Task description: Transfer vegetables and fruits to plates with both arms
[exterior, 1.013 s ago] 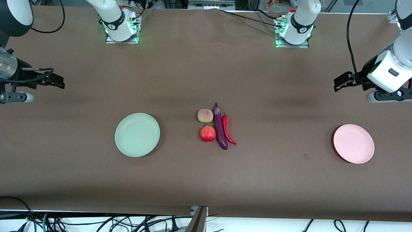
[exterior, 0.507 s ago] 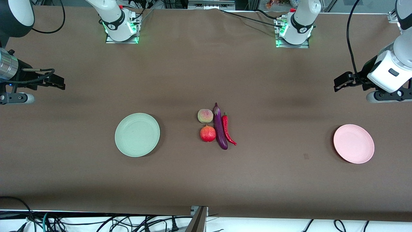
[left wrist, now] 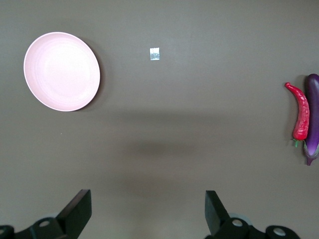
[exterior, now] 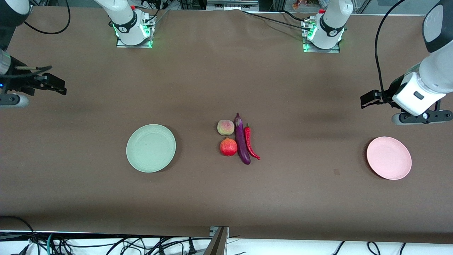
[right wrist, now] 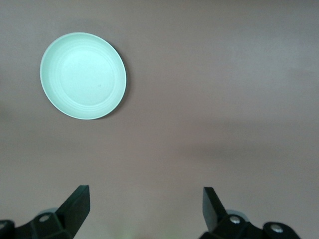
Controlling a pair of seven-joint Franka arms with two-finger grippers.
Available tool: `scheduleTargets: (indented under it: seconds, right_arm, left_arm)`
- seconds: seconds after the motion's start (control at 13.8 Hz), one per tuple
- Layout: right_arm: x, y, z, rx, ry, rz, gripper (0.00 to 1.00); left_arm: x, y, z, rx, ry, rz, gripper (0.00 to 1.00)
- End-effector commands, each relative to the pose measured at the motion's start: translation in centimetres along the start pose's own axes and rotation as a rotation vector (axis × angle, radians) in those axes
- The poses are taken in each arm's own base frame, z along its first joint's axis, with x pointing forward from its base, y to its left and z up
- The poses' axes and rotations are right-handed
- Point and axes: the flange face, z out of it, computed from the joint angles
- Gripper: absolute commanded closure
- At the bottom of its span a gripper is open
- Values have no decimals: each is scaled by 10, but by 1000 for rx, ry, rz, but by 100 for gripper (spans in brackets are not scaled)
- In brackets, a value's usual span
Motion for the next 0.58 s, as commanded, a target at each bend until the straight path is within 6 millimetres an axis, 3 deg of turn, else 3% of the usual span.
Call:
scheduleTargets:
  seconds: [0.0, 0.07, 0.14, 0.22, 0.29, 0.43, 0.51]
  right_arm:
    - [-18, -1, -27, 16, 36, 12, 0]
    - [-24, 0, -32, 17, 38, 14, 0]
    - [-26, 1, -32, 17, 26, 16, 0]
    - [-28, 2, -32, 17, 20, 17, 0]
    - [-29, 2, -33, 18, 18, 17, 0]
    - [-27, 1, -30, 17, 12, 14, 0]
    - [-23, -1, -28, 17, 15, 12, 0]
  left_arm:
    - [2, -1, -2, 18, 5, 22, 0]
    - [6, 0, 6, 16, -9, 21, 0]
    - [19, 3, 31, 12, -56, 19, 0]
    - [23, 6, 35, 7, -60, 23, 0]
    - [27, 19, 46, -32, -82, 26, 0]
    - [44, 42, 90, -155, -166, -29, 0]
    - [54, 63, 104, -206, -166, -66, 0]
